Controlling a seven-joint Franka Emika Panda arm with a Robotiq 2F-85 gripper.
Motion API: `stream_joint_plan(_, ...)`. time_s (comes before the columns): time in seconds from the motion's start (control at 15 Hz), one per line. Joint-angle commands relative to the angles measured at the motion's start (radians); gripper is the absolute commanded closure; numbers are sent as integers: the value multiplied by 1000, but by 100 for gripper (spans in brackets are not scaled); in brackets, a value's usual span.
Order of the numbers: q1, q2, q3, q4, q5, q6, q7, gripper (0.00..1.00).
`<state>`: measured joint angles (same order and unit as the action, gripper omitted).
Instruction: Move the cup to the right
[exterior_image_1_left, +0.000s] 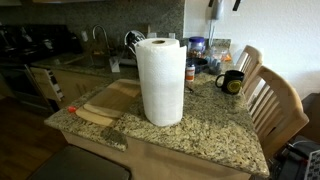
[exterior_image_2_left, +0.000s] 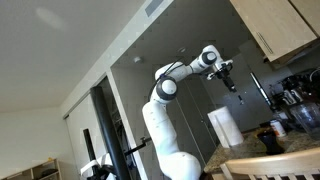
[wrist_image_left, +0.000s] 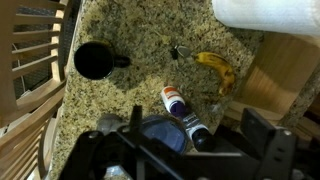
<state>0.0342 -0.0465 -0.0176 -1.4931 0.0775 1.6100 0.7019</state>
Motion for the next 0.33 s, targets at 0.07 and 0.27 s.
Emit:
stream_joint_plan(0.07, -16, 6, 6, 0, 2, -5, -10, 0)
stream_joint_plan(0.27, -16, 6, 6, -2, 2, -5, -10, 0)
